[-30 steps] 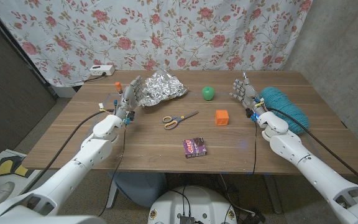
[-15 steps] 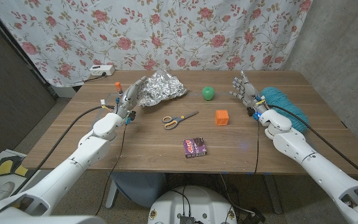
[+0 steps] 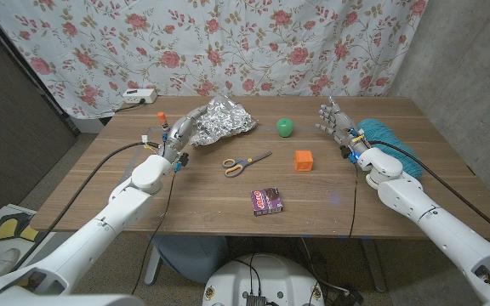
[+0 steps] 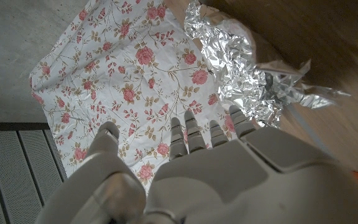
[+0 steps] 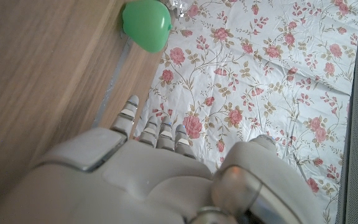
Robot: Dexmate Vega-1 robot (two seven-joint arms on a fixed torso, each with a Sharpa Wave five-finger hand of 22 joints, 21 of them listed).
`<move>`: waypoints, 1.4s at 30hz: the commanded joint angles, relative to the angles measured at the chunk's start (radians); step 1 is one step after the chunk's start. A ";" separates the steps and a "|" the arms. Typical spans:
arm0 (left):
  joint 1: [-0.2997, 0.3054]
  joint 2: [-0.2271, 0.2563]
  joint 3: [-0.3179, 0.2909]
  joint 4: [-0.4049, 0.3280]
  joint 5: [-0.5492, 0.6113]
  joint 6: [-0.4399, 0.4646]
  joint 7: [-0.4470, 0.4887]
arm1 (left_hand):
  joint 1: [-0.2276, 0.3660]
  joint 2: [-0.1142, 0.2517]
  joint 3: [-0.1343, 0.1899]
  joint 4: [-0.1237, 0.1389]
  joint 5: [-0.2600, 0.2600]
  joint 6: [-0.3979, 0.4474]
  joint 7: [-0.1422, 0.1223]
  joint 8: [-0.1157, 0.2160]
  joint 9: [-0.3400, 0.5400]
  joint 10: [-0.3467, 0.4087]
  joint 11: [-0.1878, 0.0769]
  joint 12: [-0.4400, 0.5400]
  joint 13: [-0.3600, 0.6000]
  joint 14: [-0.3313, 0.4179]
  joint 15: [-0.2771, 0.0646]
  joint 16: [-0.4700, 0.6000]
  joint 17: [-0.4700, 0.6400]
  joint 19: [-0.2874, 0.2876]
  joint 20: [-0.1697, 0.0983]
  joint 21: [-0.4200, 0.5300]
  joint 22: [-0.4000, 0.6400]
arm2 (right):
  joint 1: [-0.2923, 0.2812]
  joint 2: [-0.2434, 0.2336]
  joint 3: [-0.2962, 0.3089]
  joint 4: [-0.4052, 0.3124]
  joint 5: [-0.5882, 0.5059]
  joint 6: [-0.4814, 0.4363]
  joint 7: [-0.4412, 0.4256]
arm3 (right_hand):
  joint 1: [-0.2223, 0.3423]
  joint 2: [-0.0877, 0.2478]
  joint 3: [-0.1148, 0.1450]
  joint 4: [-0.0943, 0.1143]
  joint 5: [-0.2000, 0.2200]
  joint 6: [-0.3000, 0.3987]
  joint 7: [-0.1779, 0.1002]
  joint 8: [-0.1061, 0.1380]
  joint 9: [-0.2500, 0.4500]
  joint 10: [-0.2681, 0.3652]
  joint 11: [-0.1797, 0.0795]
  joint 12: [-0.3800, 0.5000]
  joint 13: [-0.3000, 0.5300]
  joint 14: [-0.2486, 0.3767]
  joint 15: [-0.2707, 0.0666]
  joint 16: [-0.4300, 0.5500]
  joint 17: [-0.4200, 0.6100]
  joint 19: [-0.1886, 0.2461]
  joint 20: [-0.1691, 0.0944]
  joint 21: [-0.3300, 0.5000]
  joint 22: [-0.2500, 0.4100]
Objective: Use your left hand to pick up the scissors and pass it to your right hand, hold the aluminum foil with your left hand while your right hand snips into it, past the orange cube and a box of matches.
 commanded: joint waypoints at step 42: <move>0.019 0.032 0.029 -0.213 0.563 0.233 0.082 | 0.097 -0.036 0.000 0.005 0.005 -0.029 -0.001 -0.015 0.004 0.149 -0.043 0.024 0.036 0.057 -0.001 0.022 0.008 -0.010 0.036 0.010 0.004 | 0.002 0.013 0.017 0.047 -0.010 0.092 0.028 | 0.032 0.009 0.008 -0.021 -0.010 -0.023 -0.009 0.002 0.003 -0.019 -0.003 0.008 -0.001 -0.016 0.001 0.016 0.004 -0.023 0.000 0.005 0.002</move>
